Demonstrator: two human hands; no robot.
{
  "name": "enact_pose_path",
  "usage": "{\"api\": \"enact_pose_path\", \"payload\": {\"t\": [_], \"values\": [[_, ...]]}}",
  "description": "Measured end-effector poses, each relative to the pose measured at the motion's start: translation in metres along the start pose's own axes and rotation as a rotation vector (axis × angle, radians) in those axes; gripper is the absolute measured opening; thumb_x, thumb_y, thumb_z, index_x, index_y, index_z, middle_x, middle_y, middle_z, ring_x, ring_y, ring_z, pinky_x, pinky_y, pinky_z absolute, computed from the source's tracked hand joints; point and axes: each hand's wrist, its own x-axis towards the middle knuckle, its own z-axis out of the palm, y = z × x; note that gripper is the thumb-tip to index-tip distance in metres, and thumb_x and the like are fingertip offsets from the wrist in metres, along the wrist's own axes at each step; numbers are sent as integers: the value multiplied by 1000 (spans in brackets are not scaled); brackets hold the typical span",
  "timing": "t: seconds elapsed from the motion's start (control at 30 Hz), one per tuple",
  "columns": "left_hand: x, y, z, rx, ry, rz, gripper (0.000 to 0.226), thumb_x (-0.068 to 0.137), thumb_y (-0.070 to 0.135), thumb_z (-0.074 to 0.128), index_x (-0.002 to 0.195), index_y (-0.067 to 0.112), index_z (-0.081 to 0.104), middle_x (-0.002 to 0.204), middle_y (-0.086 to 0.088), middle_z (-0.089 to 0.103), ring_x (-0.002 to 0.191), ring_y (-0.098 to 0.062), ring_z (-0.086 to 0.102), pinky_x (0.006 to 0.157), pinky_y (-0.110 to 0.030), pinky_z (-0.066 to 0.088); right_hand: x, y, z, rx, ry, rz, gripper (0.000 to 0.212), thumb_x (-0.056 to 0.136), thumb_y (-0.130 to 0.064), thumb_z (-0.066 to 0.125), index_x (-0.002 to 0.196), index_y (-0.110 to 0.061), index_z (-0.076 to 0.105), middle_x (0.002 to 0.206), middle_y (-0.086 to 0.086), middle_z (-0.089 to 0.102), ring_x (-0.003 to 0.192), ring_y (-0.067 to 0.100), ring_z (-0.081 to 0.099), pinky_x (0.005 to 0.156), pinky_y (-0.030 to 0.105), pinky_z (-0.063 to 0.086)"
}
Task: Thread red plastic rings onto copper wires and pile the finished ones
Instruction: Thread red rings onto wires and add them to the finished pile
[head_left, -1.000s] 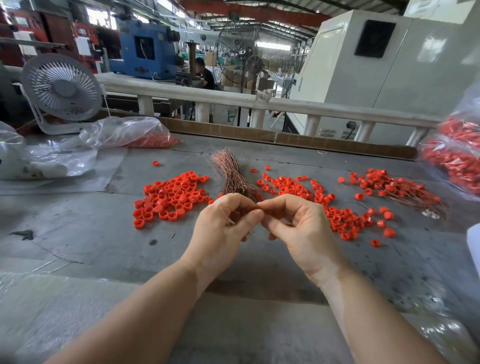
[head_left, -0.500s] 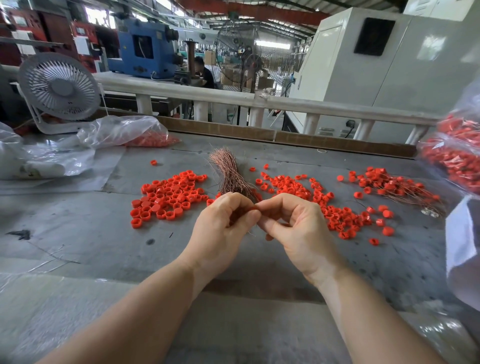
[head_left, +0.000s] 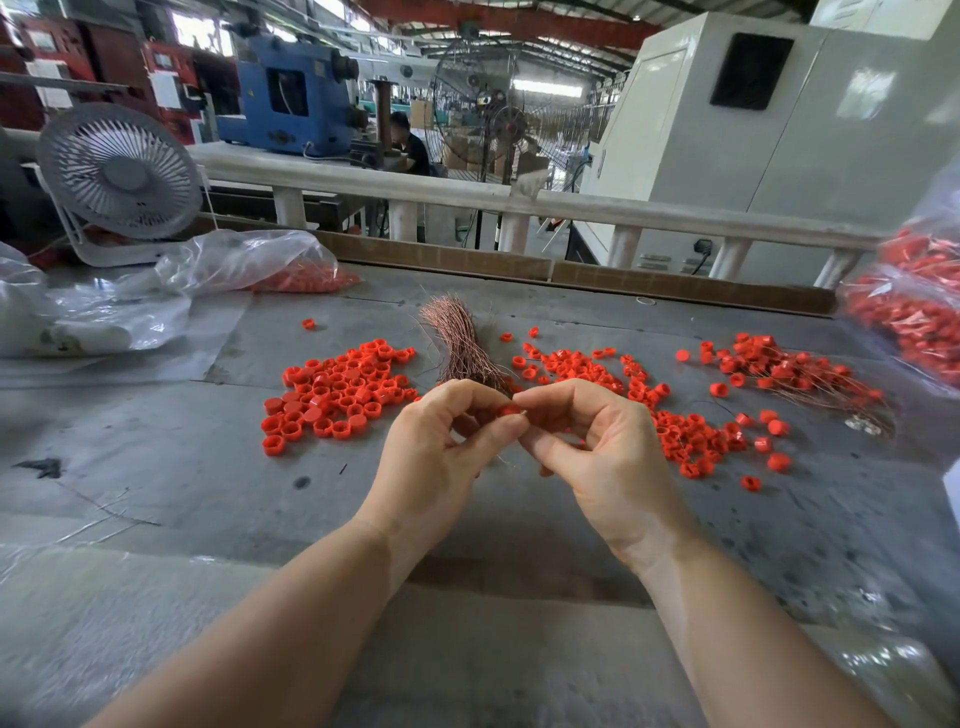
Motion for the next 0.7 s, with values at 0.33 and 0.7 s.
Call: {"api": "enact_pose_path", "payload": {"t": [0.33,0.7], "values": [[0,1,0,-8,22,-9,22,76,11,72,71,31,64,63,3,60,58,-17,55,50,-15,42,-1,0,-1,-6,1,-7,20,77,-4,73,85,-23,71,78,-5,70,75,10,64,65,22,47],[-1,1,-5,-415,-109,-250,14,62,31,68,64,18,70,57,2,58,50,-6,49,45,-16,38,-2,-3,0,-110,44,-74,17,75,-23,71,90,-31,71,82,-12,70,77,8,64,62,23,50]]}}
